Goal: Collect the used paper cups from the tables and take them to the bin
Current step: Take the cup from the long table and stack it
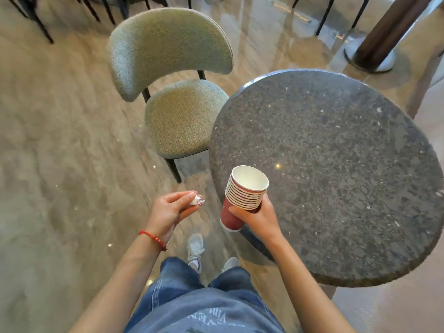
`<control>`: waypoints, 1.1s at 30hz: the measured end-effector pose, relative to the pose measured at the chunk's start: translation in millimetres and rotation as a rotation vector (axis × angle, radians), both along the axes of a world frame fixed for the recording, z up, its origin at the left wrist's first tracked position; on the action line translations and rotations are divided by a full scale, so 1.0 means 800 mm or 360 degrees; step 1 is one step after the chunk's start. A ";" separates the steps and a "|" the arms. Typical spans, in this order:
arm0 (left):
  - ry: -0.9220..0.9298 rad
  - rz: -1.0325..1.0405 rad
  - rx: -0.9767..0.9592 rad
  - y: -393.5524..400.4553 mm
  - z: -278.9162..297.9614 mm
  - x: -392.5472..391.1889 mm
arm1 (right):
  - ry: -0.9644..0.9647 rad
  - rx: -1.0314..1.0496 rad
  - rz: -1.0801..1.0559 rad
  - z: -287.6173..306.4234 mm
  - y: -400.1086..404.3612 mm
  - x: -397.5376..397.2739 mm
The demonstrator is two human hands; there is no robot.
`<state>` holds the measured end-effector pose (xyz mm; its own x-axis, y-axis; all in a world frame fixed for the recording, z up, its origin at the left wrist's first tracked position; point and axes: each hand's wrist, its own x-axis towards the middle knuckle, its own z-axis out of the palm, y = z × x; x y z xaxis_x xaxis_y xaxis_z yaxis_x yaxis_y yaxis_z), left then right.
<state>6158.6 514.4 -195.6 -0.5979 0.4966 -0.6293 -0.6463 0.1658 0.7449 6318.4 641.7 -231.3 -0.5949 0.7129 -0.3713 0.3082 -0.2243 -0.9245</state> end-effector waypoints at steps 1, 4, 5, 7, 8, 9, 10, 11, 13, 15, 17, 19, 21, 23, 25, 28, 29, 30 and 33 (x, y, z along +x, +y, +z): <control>-0.0004 0.0066 0.0009 -0.012 0.000 -0.006 | -0.0007 0.0020 0.0067 0.001 -0.003 -0.012; -0.0007 0.0264 0.0038 -0.050 0.001 -0.030 | 0.0003 0.0051 0.0240 0.004 -0.020 -0.053; -0.0004 0.0335 0.0052 -0.065 0.001 -0.039 | 0.0003 0.0061 0.0302 0.005 -0.027 -0.068; 0.0007 0.0458 0.0079 -0.094 0.002 -0.061 | 0.0011 0.0074 0.0430 0.008 -0.045 -0.103; 0.0011 0.0513 0.0090 -0.108 0.002 -0.073 | 0.0019 0.0072 0.0486 0.009 -0.054 -0.122; 0.0015 0.0570 0.0097 -0.124 0.003 -0.086 | 0.0026 0.0069 0.0540 0.010 -0.065 -0.142; 0.0016 0.0629 0.0102 -0.139 0.003 -0.100 | 0.0034 0.0066 0.0595 0.011 -0.076 -0.163; 0.0016 0.0685 0.0104 -0.155 0.003 -0.115 | 0.0043 0.0065 0.0656 0.013 -0.088 -0.184; 0.0009 0.0786 0.0108 -0.187 0.005 -0.147 | 0.0058 0.0067 0.0766 0.017 -0.115 -0.229; 0.0006 0.0874 0.0122 -0.218 0.006 -0.182 | 0.0077 0.0065 0.0821 0.021 -0.144 -0.276; 0.0022 0.0944 0.0122 -0.248 0.008 -0.218 | 0.0098 0.0058 0.0864 0.023 -0.175 -0.324; 0.0045 0.1005 0.0111 -0.275 0.010 -0.252 | 0.0107 0.0059 0.0928 0.025 -0.204 -0.368; 0.0050 0.1064 0.0108 -0.299 0.013 -0.281 | 0.0120 0.0065 0.0990 0.027 -0.228 -0.407; 0.0042 0.1126 0.0103 -0.318 0.013 -0.307 | 0.0132 0.0072 0.1031 0.028 -0.246 -0.442; 0.0034 0.1179 0.0095 -0.332 0.011 -0.331 | 0.0120 0.0078 0.1077 0.027 -0.257 -0.474; 0.0017 0.1235 0.0071 -0.341 0.004 -0.372 | 0.0088 0.0059 0.1135 0.023 -0.260 -0.520; 0.0005 0.1251 0.0064 -0.341 0.001 -0.386 | 0.0083 0.0054 0.1148 0.021 -0.258 -0.536; -0.0007 0.1271 0.0062 -0.340 -0.002 -0.401 | 0.0075 0.0060 0.1160 0.020 -0.255 -0.553; -0.0029 0.1301 0.0065 -0.330 -0.011 -0.454 | 0.0072 0.0074 0.1194 0.016 -0.241 -0.611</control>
<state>5795.6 250.4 -204.0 -0.7708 -0.0692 -0.6333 -0.5633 -0.3902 0.7283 5829.9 448.8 -218.8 -0.9410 0.1249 -0.3144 0.3245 0.0705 -0.9433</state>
